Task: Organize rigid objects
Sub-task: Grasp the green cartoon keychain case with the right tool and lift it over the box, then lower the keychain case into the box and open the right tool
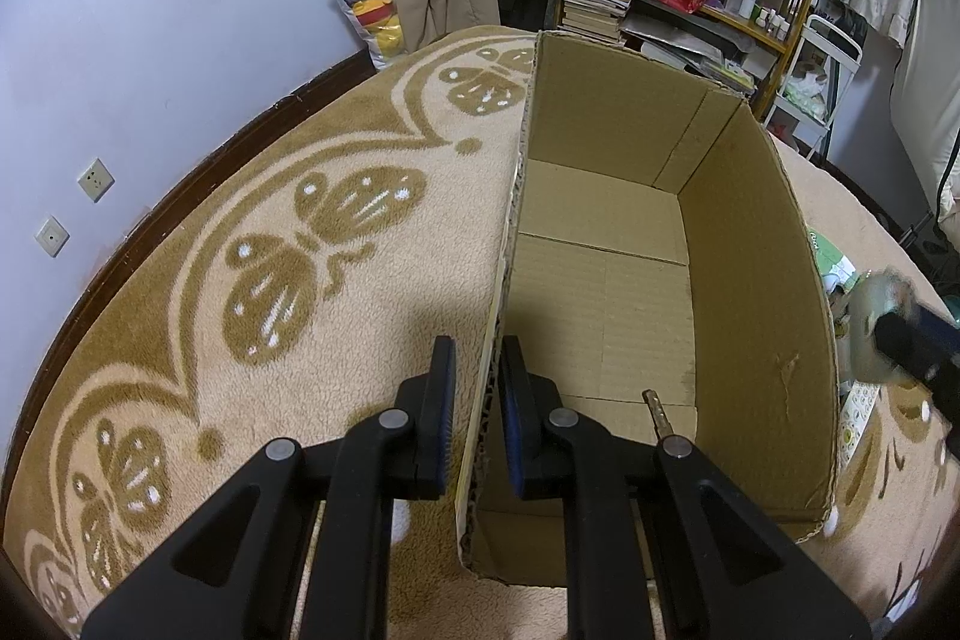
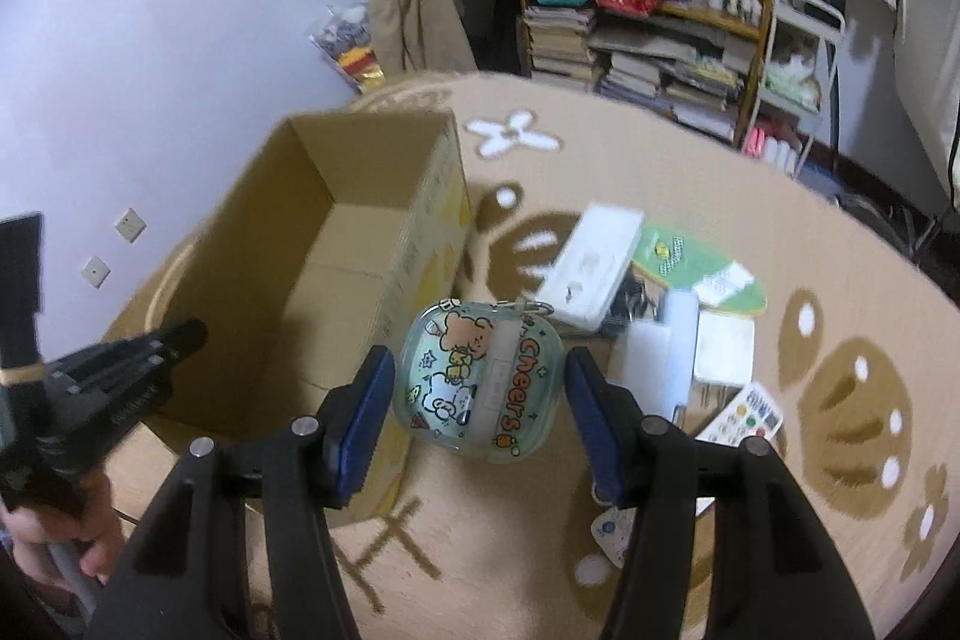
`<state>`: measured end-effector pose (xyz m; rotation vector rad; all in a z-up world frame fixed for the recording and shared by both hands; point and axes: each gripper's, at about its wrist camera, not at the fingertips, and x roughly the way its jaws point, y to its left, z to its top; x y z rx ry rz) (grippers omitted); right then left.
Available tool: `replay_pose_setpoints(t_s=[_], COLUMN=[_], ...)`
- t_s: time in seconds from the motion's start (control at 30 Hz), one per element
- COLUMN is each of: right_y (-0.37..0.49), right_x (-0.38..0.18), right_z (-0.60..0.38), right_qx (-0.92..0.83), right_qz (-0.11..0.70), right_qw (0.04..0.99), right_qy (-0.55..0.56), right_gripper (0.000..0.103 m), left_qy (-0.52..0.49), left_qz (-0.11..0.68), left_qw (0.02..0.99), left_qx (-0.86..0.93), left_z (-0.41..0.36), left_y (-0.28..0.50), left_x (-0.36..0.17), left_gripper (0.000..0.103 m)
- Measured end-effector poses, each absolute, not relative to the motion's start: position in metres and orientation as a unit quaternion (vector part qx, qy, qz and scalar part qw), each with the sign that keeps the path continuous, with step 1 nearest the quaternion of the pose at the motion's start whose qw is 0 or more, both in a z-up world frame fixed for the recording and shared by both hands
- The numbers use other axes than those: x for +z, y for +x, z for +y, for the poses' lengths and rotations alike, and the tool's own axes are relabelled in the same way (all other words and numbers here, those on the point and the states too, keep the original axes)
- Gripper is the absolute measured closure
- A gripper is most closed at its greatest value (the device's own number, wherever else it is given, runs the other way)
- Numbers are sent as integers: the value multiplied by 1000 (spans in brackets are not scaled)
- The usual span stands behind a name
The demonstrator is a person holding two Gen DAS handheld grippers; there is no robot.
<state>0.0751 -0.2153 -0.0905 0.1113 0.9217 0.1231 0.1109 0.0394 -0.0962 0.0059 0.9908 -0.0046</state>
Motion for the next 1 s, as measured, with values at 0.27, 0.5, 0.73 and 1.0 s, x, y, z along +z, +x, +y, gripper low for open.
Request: replay_pose_setpoints(t_s=[0.27, 0.5, 0.73, 1.0], right_y=[78, 77, 87, 96], right_x=[-53, -29, -26, -57], right_z=[-201, -184, -157, -143], right_qx=[79, 103, 121, 123], right_qz=[409, 380, 376, 408], right_qw=[908, 918, 918, 904], right_qy=[42, 47, 38, 35], right_gripper=[40, 40, 40, 40], left_qy=[3, 3, -3, -7], left_qz=[475, 475, 476, 476], left_qw=[880, 880, 880, 879], left_qx=[-2, -2, -4, -5], left_z=[39, 39, 39, 41], left_y=[110, 111, 112, 112], left_x=[-95, -94, -92, -92], left_gripper=[89, 89, 89, 89])
